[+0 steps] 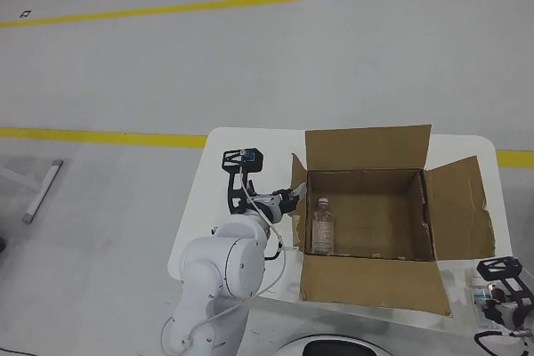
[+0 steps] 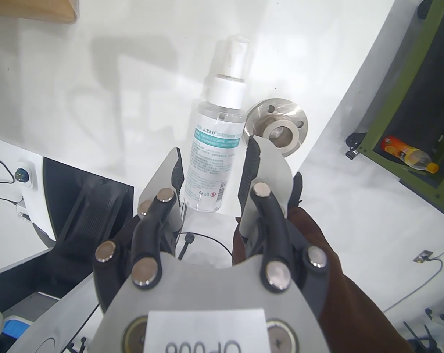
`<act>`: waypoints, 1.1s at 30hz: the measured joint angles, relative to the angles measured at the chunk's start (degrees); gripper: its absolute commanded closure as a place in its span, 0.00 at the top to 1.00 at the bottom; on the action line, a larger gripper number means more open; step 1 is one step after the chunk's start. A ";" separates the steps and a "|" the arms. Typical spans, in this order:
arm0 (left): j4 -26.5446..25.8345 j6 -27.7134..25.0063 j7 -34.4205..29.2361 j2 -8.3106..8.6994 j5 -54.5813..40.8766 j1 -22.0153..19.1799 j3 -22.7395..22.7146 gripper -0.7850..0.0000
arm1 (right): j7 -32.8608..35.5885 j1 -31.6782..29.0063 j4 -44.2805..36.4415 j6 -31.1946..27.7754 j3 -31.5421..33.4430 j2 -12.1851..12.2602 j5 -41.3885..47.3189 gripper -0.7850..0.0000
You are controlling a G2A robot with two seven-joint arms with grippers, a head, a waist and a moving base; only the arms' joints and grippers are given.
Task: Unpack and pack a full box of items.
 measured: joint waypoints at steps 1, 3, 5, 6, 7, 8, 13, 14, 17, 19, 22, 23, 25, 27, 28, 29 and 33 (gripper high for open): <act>0.00 0.00 0.00 0.00 0.00 0.00 0.00 1.00 | -0.02 0.07 0.15 0.04 -0.08 0.01 -0.02 0.49; 0.00 0.00 0.00 0.00 0.00 0.00 0.00 1.00 | -0.08 0.24 0.49 0.15 -0.27 0.03 -0.09 0.49; 0.00 0.00 0.00 0.00 0.00 0.00 0.00 1.00 | -0.12 0.47 0.84 0.31 -0.50 0.06 -0.24 0.49; 0.00 0.00 0.00 0.00 0.00 0.00 0.00 1.00 | -0.12 0.57 0.98 0.35 -0.61 0.07 -0.24 0.49; 0.00 0.00 0.00 0.00 0.00 0.00 0.00 1.00 | -0.12 0.66 1.09 0.37 -0.72 0.07 -0.22 0.49; 0.00 0.00 0.00 0.00 0.00 0.00 0.00 1.00 | -0.09 0.78 1.22 0.39 -0.85 0.09 -0.19 0.49; 0.00 0.00 0.00 0.00 0.00 0.00 0.00 1.00 | 0.05 1.13 1.60 0.41 -1.32 0.15 -0.20 0.49; 0.00 0.00 0.00 0.00 0.00 0.00 0.00 1.00 | 0.10 1.23 1.70 0.33 -1.40 0.18 -0.20 0.49; 0.00 0.00 0.00 0.00 0.00 0.00 0.00 1.00 | 0.19 1.39 1.89 0.21 -1.61 0.23 -0.20 0.49; 0.00 0.00 0.00 0.00 0.00 0.00 0.00 1.00 | 0.29 1.51 2.01 0.06 -1.73 0.25 -0.04 0.49; 0.00 0.00 0.00 0.00 0.00 0.00 0.00 1.00 | 0.40 1.55 1.90 -0.65 -1.94 0.29 0.98 0.49; 0.00 0.00 0.00 0.00 0.00 0.00 0.00 1.00 | 0.44 1.48 1.67 -0.77 -1.98 0.31 1.10 0.49; 0.00 0.00 0.00 0.00 0.00 0.00 0.00 1.00 | 0.43 1.29 1.28 -0.78 -2.08 0.33 1.08 0.50; 0.00 0.00 0.00 0.00 0.00 0.00 0.00 1.00 | 0.32 1.08 0.98 -0.65 -2.15 0.35 1.17 0.50; 0.00 0.00 0.00 0.00 0.00 0.00 0.00 1.00 | 0.27 1.01 0.92 -0.61 -2.14 0.35 1.22 0.50; 0.00 0.00 0.00 0.00 0.00 0.00 0.00 1.00 | 0.21 0.95 0.89 -0.59 -2.09 0.37 1.26 0.50; 0.00 0.00 0.00 0.00 0.00 0.00 0.00 1.00 | 0.05 1.09 1.31 -0.43 -1.46 0.47 1.54 0.57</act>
